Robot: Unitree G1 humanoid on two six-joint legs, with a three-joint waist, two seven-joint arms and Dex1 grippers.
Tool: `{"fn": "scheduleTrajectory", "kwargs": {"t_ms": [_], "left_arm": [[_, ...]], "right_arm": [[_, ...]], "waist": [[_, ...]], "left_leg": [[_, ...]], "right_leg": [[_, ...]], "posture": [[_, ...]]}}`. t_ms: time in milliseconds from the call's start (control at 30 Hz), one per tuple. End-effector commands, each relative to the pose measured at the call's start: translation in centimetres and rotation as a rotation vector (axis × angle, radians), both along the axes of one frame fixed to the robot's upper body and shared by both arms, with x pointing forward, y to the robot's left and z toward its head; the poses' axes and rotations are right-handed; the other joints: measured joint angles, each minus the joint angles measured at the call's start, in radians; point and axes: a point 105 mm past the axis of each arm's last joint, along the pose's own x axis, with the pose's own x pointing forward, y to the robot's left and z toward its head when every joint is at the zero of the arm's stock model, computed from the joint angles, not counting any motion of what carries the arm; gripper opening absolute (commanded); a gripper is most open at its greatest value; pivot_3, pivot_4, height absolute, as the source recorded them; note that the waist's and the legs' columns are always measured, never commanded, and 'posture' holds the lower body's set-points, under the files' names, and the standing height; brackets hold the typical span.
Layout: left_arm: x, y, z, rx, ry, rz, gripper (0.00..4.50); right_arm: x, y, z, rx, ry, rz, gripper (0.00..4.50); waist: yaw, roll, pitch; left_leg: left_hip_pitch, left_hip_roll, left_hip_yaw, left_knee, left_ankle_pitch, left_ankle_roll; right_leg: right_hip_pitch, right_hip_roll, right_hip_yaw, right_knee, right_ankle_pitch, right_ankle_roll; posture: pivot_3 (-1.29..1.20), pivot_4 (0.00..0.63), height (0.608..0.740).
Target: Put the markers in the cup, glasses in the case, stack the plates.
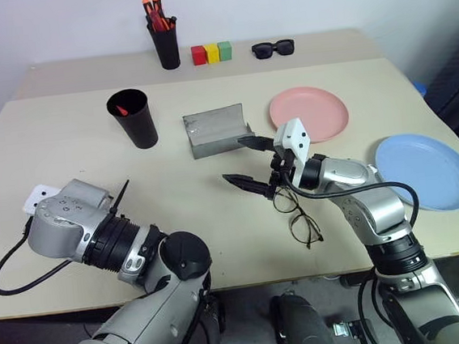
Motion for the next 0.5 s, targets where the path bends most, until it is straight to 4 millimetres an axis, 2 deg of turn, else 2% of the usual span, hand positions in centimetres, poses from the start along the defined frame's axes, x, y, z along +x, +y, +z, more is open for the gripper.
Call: {"fn": "scheduleTrajectory", "kwargs": {"t_ms": [33, 100, 167, 233, 300, 333, 400, 500], "left_arm": [[1.8, -3.1, -0.4, 0.04, -0.041, -0.141, 0.03], [2.5, -2.0, 1.2, 0.165, -0.112, -0.148, 0.03], [3.4, -0.8, 3.6, 0.295, -0.233, -0.126, 0.03], [4.1, 0.1, 6.4, 0.441, -0.353, -0.128, 0.03], [5.0, 0.5, 10.9, 0.708, -0.487, -0.183, 0.03], [5.4, 0.1, 13.0, 0.842, -0.564, -0.221, 0.03], [6.3, -1.4, 15.7, 1.005, -0.695, -0.31, 0.03], [8.0, -3.2, 17.4, 1.174, -0.777, -0.432, 0.03]], "right_arm": [[-0.4, 0.4, 1.5, 0.014, -0.062, 0.02, 4.5], [-0.4, 0.4, 1.5, 0.013, -0.062, 0.02, 4.5], [-0.4, 0.4, 1.5, 0.013, -0.062, 0.02, 4.5], [-0.4, 0.4, 1.5, 0.012, -0.061, 0.019, 4.5], [-0.3, 0.4, 1.5, 0.013, -0.064, 0.017, 4.5], [-0.2, 0.4, 1.6, 0.014, -0.067, 0.013, 4.5], [0.3, 0.3, 2.0, 0.032, -0.085, -0.017, 4.5], [2.0, 0.1, 3.4, 0.083, -0.128, -0.108, 4.5]], "waist": [[0.001, 0.0, 0.0], [-0.002, -0.001, 0.0], [-0.006, -0.001, 0.0], [-0.006, -0.001, 0.001], [-0.006, -0.001, 0.001], [-0.006, -0.001, 0.001], [-0.006, -0.001, 0.001], [-0.003, 0.0, 0.0]], "left_leg": [[0.0, 0.0, 0.0, 0.0, 0.0, 0.0], [0.0, 0.0, 0.0, 0.0, 0.0, 0.0], [0.0, 0.0, 0.001, -0.001, 0.0, -0.001], [0.0, 0.001, 0.001, -0.001, 0.001, -0.001], [0.0, 0.001, 0.001, -0.002, 0.001, -0.001], [0.0, 0.001, 0.001, -0.002, 0.001, -0.001], [-0.001, 0.001, 0.001, -0.002, 0.001, -0.001], [0.0, 0.001, 0.002, -0.002, 0.001, -0.001]], "right_leg": [[0.0, 0.0, 0.0, 0.0, 0.0, 0.0], [0.0, 0.0, 0.0, 0.0, 0.0, 0.0], [0.0, 0.0, 0.001, 0.0, 0.0, 0.0], [-0.002, 0.0, 0.001, 0.0, 0.0, -0.001], [-0.002, 0.0, 0.001, 0.0, 0.001, -0.001], [-0.002, 0.0, 0.001, 0.0, 0.001, -0.001], [-0.003, 0.0, 0.001, 0.0, 0.001, -0.002], [-0.002, 0.0, 0.002, 0.0, 0.001, -0.002]], "posture": [[0.0, 0.15, 0.74], [0.0, 0.15, 0.74], [0.0, 0.15, 0.74], [0.0, 0.15, 0.74], [0.0, 0.15, 0.74], [0.0, 0.15, 0.74], [0.0, 0.15, 0.74], [0.0, 0.15, 0.74]]}}
